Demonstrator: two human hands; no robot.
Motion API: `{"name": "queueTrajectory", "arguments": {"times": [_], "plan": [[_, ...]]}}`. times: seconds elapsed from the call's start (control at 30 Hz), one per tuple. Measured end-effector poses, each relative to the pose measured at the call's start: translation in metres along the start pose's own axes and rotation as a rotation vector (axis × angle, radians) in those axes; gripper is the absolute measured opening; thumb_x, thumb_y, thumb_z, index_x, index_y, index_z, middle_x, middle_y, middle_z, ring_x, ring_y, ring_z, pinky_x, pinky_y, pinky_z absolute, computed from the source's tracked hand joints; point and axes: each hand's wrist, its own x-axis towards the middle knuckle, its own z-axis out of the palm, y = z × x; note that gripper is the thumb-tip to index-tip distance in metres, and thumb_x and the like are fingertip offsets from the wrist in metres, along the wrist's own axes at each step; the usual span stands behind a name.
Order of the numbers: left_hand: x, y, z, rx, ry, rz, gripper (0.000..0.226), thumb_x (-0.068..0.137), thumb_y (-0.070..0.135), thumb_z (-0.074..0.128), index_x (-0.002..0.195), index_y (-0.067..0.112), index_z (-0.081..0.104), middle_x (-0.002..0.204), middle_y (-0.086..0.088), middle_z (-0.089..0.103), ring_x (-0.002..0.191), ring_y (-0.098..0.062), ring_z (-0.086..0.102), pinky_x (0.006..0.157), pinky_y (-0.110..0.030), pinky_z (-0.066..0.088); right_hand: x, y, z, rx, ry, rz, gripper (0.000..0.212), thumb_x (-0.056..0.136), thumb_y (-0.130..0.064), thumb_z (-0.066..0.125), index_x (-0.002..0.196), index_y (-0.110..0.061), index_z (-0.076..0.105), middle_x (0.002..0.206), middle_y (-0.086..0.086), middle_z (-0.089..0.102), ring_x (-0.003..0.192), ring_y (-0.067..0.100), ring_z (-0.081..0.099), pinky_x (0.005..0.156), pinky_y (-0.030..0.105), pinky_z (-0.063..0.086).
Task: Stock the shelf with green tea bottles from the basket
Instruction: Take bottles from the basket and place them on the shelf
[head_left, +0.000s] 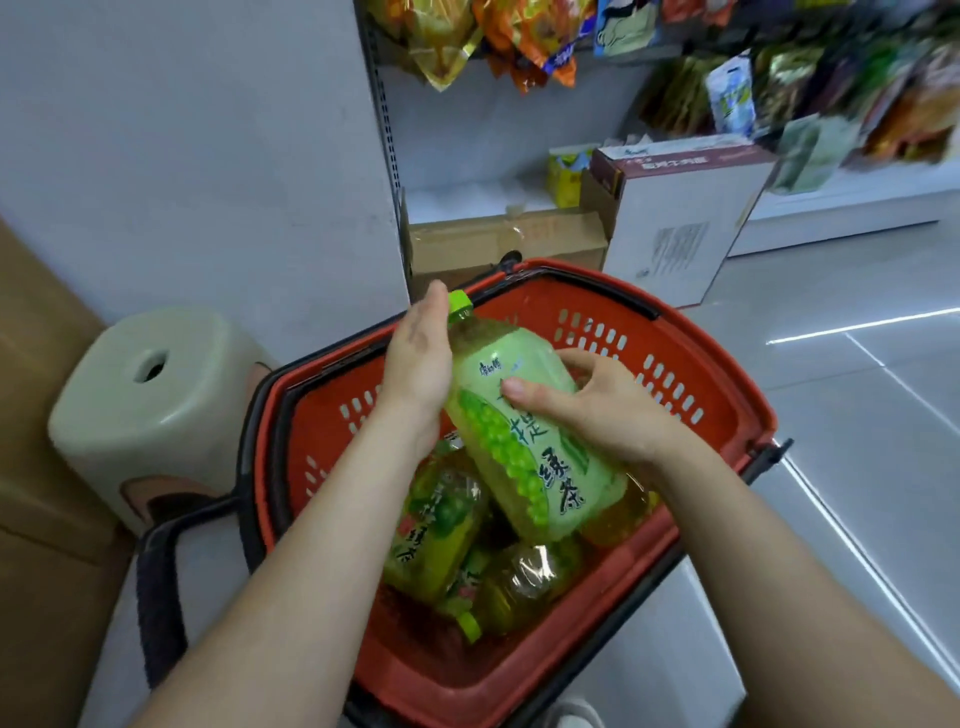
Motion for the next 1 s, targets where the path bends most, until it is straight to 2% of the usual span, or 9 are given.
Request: {"name": "queueTrajectory", "arguments": {"times": [0.13,0.23,0.33,0.43,0.53,0.63,0.7,0.87,1.0], "plan": [[-0.018,-0.058,0.025,-0.118,-0.027,-0.389,0.039,0.096,0.051,0.038,0.096,0.022,0.063,0.100,-0.007,0.070,0.092,-0.025,0.066,0.081,-0.042,0.054,0.002,0.008,-0.014,0.095,0.240,0.071,0.065,0.062,-0.052,0.081,0.112,-0.015,0.063,0.092,0.002,0.074,0.072,0.019,0.074,0.061,0.032,0.059],[-0.030,-0.117,0.037,0.429,-0.250,-0.415,0.022,0.092,0.040,0.053,0.100,0.020,0.054,0.105,-0.005,0.063,0.103,-0.029,0.061,0.089,-0.039,0.050,0.000,0.004,-0.027,0.247,0.323,0.059,0.054,0.069,-0.042,0.080,0.112,-0.014,0.062,0.088,0.006,0.074,0.066,0.020,0.074,0.052,0.029,0.056],[-0.027,-0.151,0.047,0.685,-0.278,-0.407,0.062,0.084,0.038,0.066,0.125,0.015,0.027,0.121,-0.009,0.056,0.107,-0.030,0.058,0.090,-0.034,0.046,0.001,0.002,-0.035,0.299,0.404,0.025,0.051,0.070,-0.045,0.078,0.109,-0.018,0.060,0.093,0.007,0.073,0.071,0.019,0.074,0.056,0.031,0.058],[-0.019,-0.163,0.062,0.400,-0.082,-0.486,0.096,0.074,0.035,0.076,0.141,0.021,0.008,0.131,-0.013,0.053,0.109,-0.034,0.056,0.091,-0.045,0.049,0.000,-0.002,-0.035,0.392,0.432,0.037,0.053,0.072,-0.044,0.077,0.112,-0.016,0.057,0.094,0.007,0.074,0.074,0.022,0.074,0.058,0.035,0.059],[-0.013,-0.164,0.079,0.099,-0.057,-0.659,0.090,0.084,0.026,0.068,0.143,0.029,0.000,0.125,-0.012,0.053,0.096,-0.028,0.054,0.074,-0.042,0.050,0.002,-0.001,-0.033,0.386,0.430,0.040,0.057,0.070,-0.044,0.079,0.114,-0.016,0.055,0.095,0.008,0.073,0.073,0.022,0.074,0.060,0.038,0.061],[0.001,-0.151,0.073,-0.098,0.036,-0.757,0.050,0.094,0.027,0.050,0.136,0.023,0.022,0.082,-0.011,0.060,0.057,-0.018,0.048,0.049,-0.025,0.038,0.004,0.000,-0.033,0.371,0.413,0.046,0.060,0.069,-0.043,0.080,0.116,-0.018,0.053,0.096,0.008,0.073,0.070,0.020,0.074,0.057,0.035,0.060],[0.012,-0.134,0.055,-0.015,-0.014,-0.734,0.046,0.090,0.028,0.060,0.129,0.017,0.040,0.071,-0.006,0.058,0.044,-0.011,0.042,0.037,-0.017,0.029,0.005,0.000,-0.036,0.361,0.393,0.045,0.062,0.070,-0.043,0.080,0.119,-0.018,0.051,0.097,0.008,0.073,0.068,0.018,0.074,0.053,0.031,0.058],[-0.005,-0.071,-0.005,0.234,-0.116,-0.646,0.037,0.079,0.033,0.074,0.106,0.020,0.052,0.089,-0.008,0.065,0.044,-0.008,0.040,0.034,-0.017,0.027,0.008,-0.008,-0.033,0.336,0.337,0.029,0.064,0.069,-0.041,0.081,0.119,-0.017,0.048,0.103,0.011,0.069,0.063,0.017,0.073,0.049,0.027,0.055],[-0.049,-0.018,-0.071,0.199,-0.063,-0.501,0.046,0.080,0.023,0.072,0.123,0.023,0.054,0.083,-0.005,0.070,0.042,-0.008,0.043,0.035,-0.017,0.037,0.001,-0.026,-0.016,0.331,0.295,-0.062,0.064,0.067,-0.030,0.083,0.118,-0.016,0.047,0.101,0.006,0.064,0.059,0.013,0.072,0.049,0.028,0.055]]}}
